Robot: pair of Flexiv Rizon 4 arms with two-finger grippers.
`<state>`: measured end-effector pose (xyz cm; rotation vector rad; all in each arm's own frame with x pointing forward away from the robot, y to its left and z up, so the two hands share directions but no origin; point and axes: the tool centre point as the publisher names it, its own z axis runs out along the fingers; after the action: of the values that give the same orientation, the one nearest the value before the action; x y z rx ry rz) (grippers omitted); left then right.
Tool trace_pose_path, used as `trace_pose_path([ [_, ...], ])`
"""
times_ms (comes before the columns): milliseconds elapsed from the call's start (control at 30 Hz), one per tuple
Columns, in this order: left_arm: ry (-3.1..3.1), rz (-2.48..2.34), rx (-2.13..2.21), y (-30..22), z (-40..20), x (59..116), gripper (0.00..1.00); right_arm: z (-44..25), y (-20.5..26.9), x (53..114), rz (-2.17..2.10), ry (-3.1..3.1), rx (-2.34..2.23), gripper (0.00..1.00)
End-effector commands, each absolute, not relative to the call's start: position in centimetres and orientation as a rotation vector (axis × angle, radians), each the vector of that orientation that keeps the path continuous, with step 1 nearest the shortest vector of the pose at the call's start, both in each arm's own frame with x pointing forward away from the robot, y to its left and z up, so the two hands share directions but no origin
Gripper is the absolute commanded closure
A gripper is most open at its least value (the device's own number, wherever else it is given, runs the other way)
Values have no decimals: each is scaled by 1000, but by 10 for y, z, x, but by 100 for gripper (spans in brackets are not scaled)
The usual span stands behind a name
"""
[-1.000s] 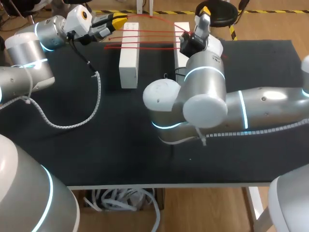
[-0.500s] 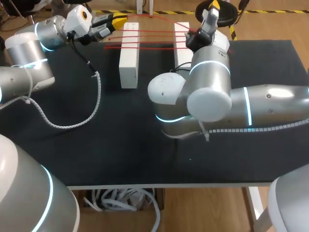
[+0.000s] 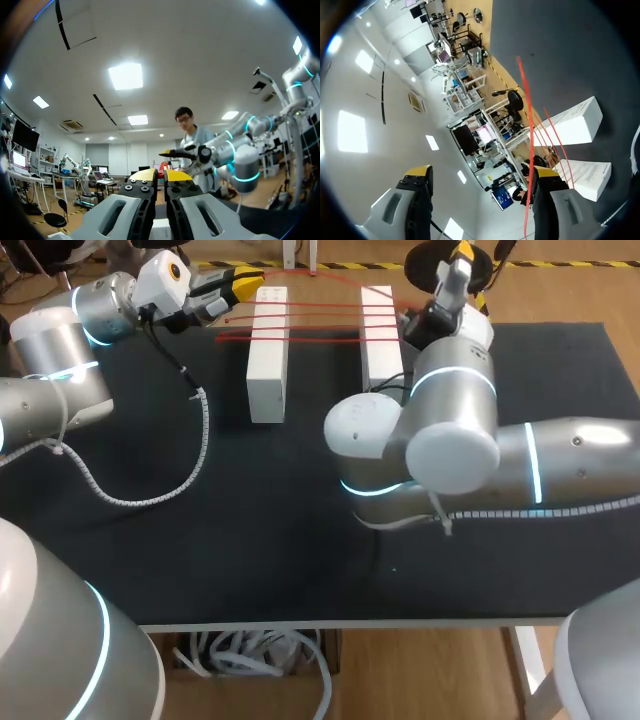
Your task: Grab the tape and strap the tape.
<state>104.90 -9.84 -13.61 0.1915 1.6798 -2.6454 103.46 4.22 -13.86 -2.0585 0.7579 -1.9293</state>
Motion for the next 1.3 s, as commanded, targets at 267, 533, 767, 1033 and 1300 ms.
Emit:
trace_pose_path([
  [267, 1679, -2645, 191, -99, -136, 1049, 100, -137, 23, 1026, -1891, 725, -2099, 24],
  [533, 1679, -2645, 191, -99, -136, 1049, 100, -136, 17, 1026, -1897, 731, -2099, 28],
  [767, 1679, -2645, 191, -99, -136, 1049, 100, -136, 12, 1023, -1893, 730, -2105, 29],
  [1033, 1679, -2645, 191, -99, -136, 1049, 100, -137, 10, 1020, -1886, 719, -2118, 28],
  [1300, 1679, -2645, 191, -99, -136, 1049, 100, -137, 14, 1017, -1879, 712, -2117, 51],
])
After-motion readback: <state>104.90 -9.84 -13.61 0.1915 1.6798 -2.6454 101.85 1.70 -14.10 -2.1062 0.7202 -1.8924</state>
